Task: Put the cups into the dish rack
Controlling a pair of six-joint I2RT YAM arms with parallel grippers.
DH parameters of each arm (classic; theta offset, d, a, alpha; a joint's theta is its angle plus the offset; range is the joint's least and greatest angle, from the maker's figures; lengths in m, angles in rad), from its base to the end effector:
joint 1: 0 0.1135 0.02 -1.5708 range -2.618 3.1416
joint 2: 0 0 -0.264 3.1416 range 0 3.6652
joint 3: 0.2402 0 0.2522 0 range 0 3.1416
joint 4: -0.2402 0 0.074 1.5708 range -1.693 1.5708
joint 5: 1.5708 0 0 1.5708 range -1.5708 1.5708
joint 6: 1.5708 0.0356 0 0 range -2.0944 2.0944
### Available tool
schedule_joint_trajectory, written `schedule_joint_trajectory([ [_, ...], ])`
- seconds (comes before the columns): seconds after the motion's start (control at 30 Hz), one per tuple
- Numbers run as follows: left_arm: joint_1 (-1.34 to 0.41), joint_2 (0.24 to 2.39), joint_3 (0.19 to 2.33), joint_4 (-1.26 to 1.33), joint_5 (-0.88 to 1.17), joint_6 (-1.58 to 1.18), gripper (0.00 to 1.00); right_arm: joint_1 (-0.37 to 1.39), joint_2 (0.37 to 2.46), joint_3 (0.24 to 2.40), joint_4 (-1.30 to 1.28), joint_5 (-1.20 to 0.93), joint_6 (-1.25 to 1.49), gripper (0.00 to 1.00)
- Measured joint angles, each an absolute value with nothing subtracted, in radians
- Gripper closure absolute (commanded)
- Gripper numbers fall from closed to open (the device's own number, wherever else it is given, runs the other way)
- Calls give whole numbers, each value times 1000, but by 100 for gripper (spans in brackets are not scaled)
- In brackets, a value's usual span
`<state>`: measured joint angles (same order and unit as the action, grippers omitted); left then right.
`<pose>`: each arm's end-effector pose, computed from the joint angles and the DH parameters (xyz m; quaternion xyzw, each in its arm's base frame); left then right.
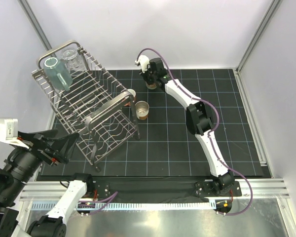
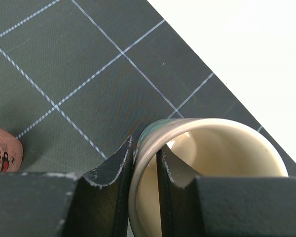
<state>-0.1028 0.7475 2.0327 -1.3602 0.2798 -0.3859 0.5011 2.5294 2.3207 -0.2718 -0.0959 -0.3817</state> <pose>-0.0550 -0.0042 0.5368 -0.0085 0.7321 -0.2621 0.6287 0.5116 0.2841 0.2226 -0.3873 0.7616 0.0718 0.5146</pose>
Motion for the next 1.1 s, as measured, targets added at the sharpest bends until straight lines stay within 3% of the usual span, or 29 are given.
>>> schedule_joint_trajectory([
  [0.4,-105,758,2037,-1360,327,-450,25,493,2516,2326,-278,-6,-206,96],
  [0.43,-105,763,2040,-1360,336,-460,28,492,2512,2326,-285,-2,-184,96],
  [0.47,-105,774,2043,-1360,351,-472,42,484,2504,2326,-298,3,-147,96],
  [0.5,-105,777,2043,-1360,355,-474,42,480,2498,2326,-309,5,-126,96],
  [0.57,-106,798,2049,-1361,384,-492,57,471,2479,2327,-339,18,-60,96],
  [0.6,-107,811,2054,-1361,397,-498,59,466,2467,2326,-350,27,-24,96],
  [1.1,-109,930,2072,-1340,582,-525,61,353,2123,2100,-379,31,482,96],
])
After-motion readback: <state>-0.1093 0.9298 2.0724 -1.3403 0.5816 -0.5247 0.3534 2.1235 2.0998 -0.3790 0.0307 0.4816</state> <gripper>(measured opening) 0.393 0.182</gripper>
